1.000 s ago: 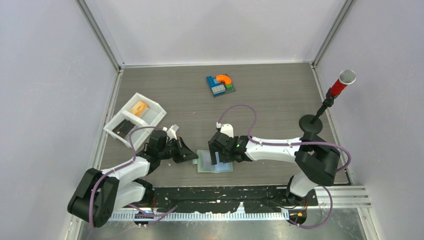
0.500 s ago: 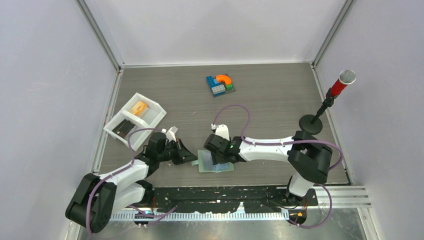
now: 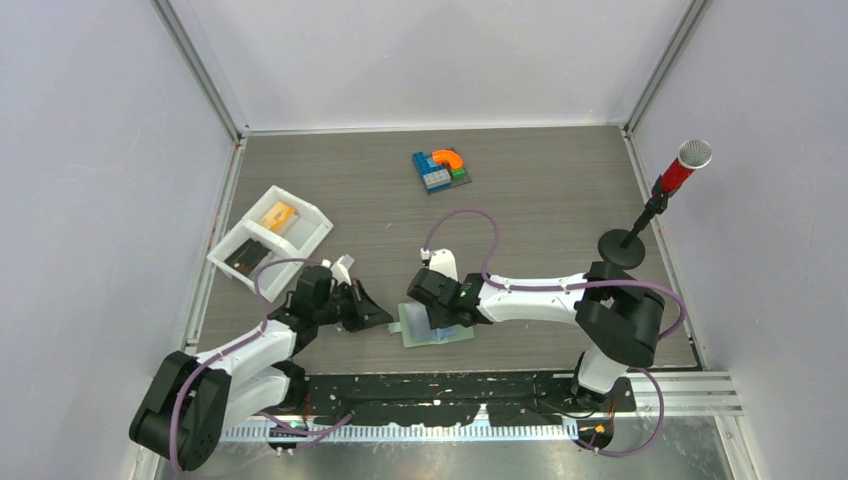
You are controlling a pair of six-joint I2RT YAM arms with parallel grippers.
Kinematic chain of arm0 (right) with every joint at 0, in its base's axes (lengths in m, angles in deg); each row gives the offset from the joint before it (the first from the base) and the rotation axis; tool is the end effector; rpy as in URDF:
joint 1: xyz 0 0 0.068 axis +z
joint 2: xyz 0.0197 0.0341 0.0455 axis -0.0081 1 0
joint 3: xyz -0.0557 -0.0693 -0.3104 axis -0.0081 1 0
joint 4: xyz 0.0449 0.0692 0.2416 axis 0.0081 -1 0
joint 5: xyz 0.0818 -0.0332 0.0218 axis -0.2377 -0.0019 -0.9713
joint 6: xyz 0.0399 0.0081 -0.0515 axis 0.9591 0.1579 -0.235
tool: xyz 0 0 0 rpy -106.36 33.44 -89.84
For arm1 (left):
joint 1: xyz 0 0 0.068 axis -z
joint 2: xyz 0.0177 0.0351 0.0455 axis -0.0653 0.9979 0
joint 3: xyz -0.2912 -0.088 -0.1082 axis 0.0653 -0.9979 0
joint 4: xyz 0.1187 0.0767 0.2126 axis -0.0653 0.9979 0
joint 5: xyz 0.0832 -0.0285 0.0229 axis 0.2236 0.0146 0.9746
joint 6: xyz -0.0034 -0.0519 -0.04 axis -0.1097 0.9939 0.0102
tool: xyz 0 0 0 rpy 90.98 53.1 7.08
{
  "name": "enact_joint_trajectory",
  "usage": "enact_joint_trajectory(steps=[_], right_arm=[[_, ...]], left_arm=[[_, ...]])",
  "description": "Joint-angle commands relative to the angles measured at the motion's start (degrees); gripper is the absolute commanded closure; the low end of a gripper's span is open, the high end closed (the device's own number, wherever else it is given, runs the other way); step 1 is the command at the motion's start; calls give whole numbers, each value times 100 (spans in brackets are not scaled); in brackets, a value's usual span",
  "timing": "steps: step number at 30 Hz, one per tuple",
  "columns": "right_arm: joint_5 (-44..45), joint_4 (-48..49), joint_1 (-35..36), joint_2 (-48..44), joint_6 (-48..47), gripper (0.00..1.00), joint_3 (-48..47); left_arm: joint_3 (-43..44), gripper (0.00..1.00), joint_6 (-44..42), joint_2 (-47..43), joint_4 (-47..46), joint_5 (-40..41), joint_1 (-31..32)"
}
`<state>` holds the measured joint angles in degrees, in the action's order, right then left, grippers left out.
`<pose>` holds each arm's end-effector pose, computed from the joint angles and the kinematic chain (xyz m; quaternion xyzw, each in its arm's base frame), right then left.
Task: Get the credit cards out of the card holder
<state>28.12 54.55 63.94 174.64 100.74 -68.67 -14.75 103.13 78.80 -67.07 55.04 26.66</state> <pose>0.1530 0.2797 0.2063 -0.1416 0.9528 0.0733 0.2585 0.1289 -0.0845 0.1721 -0.1128 0.8692 -0.4514 0.1674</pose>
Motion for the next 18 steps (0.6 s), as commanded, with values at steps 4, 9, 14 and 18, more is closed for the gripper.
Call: enact_joint_trajectory(steps=[4, 9, 14, 18], right_arm=[[461, -258, -145, -164, -308, 44, -352], [769, -738, -527, -820, -438, 35, -219], [1012, -1147, -760, -1909, -680, 24, 30], [1007, -1317, -771, -2788, -979, 5, 55]], left_arm=[[497, 93, -494, -511, 1001, 229, 29], [1148, 79, -1044, -1308, 2447, 602, 31], [2138, 63, -1704, -2079, 4097, 1233, 29], [2825, 44, -2048, -2615, 5041, 1769, 29]])
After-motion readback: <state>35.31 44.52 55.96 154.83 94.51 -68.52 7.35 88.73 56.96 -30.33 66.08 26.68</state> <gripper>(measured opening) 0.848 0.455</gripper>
